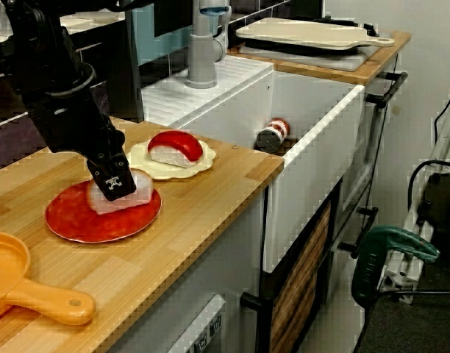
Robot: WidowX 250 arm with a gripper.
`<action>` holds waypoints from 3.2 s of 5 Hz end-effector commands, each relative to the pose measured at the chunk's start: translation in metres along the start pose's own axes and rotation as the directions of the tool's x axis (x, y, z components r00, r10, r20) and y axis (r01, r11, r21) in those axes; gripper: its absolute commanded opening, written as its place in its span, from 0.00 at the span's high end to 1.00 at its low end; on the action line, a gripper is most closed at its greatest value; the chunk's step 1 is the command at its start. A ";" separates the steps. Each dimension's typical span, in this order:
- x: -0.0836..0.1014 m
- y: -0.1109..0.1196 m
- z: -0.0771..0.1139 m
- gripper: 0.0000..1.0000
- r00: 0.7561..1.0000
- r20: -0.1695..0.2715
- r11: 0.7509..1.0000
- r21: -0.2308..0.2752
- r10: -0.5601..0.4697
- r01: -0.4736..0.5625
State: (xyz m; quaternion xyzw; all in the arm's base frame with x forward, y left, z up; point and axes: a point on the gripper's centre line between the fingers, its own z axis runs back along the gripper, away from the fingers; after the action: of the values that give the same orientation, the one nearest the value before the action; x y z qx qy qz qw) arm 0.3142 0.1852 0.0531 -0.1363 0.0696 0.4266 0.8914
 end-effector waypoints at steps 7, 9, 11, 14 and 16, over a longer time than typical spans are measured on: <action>0.009 0.022 0.064 0.00 0.973 0.227 0.993 0.113 -0.040 0.014; 0.000 0.018 0.061 0.00 0.945 0.322 0.987 0.163 -0.055 0.002; -0.008 0.012 0.063 0.00 0.944 0.308 0.981 0.186 -0.118 0.062; -0.031 -0.021 0.052 0.00 0.914 0.345 0.959 0.254 -0.214 0.128; -0.056 -0.033 0.054 0.00 0.873 0.314 0.915 0.280 -0.373 0.290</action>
State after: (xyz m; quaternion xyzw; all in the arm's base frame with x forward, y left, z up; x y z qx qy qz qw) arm 0.3115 0.1324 0.0984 0.0343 -0.0367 0.2832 0.9577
